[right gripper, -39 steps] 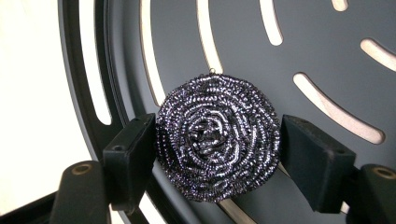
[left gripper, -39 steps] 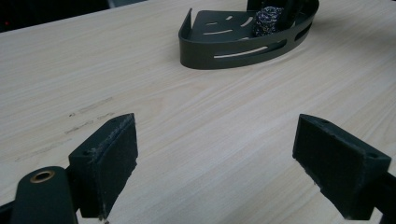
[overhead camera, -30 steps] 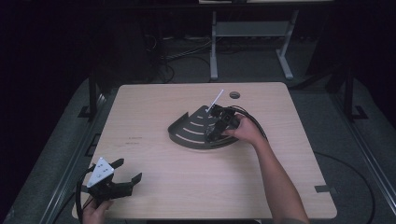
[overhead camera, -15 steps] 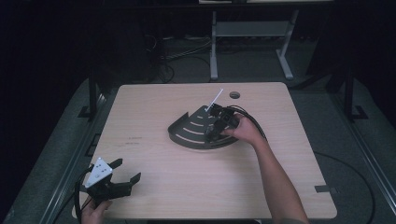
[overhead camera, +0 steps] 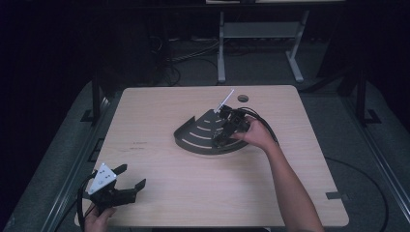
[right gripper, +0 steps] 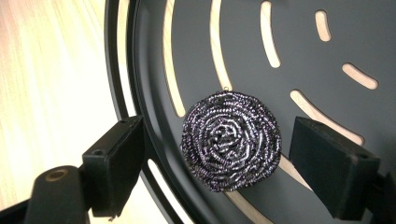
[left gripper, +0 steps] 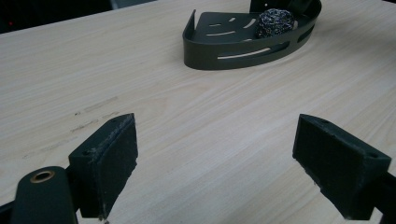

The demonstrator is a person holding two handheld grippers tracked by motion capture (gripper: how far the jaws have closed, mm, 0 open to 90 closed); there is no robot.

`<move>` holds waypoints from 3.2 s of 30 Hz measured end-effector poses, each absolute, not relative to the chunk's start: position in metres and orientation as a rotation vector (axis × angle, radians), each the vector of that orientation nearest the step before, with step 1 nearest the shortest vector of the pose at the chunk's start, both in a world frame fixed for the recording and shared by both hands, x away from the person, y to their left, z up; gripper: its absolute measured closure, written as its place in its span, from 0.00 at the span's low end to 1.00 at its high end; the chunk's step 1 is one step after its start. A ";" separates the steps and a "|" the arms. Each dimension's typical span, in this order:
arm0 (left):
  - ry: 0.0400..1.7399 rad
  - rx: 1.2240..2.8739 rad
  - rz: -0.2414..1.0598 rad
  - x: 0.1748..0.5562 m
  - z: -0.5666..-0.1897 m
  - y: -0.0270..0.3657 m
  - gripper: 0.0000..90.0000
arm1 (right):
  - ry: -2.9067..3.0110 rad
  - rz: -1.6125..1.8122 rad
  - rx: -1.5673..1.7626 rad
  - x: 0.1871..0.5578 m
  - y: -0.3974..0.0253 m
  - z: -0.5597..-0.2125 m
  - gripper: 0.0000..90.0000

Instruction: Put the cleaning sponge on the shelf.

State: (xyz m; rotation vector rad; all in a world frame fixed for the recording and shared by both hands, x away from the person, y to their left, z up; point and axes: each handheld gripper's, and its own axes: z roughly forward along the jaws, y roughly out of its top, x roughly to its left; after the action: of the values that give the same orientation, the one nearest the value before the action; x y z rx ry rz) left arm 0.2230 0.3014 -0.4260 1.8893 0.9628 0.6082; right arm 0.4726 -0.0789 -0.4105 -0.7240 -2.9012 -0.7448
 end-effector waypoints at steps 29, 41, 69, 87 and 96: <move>0.953 1.896 0.609 0.222 -0.425 0.299 0.15 | -2.915 -0.795 -0.722 0.453 -0.096 -0.391 0.20; 0.951 1.895 0.607 0.222 -0.425 0.299 0.15 | -2.917 -0.792 -0.694 0.439 -0.100 -0.388 0.20; 0.950 1.897 0.611 0.221 -0.425 0.298 0.15 | -2.904 -0.824 -0.674 0.411 -0.115 -0.392 0.20; 0.949 1.895 0.613 0.220 -0.424 0.298 0.15 | -2.907 -0.832 -0.687 0.395 -0.127 -0.398 0.20; 0.960 1.894 0.608 0.221 -0.426 0.298 0.15 | -2.884 -0.846 -0.696 0.384 -0.137 -0.405 0.19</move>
State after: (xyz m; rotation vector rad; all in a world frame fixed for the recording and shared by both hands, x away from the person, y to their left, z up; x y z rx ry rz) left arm 0.2205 0.2983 -0.4255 1.8938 0.9598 0.6078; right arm 0.3837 -0.1371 -0.4045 -0.6960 -2.8843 -0.8457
